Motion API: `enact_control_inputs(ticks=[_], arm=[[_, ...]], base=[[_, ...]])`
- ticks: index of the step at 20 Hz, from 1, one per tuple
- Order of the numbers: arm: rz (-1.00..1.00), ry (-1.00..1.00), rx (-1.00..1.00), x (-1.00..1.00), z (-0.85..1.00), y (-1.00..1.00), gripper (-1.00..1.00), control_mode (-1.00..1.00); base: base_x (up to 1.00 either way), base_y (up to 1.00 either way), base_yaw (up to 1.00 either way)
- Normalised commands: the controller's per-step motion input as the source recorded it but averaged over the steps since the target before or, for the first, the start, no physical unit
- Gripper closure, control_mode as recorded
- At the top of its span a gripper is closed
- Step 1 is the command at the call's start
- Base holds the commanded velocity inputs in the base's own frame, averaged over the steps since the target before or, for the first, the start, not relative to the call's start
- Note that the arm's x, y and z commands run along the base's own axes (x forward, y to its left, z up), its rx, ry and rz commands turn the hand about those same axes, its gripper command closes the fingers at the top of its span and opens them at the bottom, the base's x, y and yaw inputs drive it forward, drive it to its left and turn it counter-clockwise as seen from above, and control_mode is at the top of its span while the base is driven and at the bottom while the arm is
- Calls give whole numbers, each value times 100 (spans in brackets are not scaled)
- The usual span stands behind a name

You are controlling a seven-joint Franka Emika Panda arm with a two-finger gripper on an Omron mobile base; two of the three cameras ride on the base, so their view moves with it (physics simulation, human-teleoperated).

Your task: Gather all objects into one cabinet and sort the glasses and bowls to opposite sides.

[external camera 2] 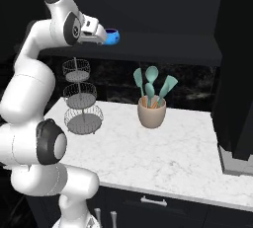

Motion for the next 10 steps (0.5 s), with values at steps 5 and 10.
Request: enact_control_inputs(ticks=[5, 10], arm=[[0, 0, 0, 19, 0, 0, -100, -100], [-3, 0, 0, 15, -7, 0, -100, -100]], base=[[0, 0, 0], [0, 0, 0]])
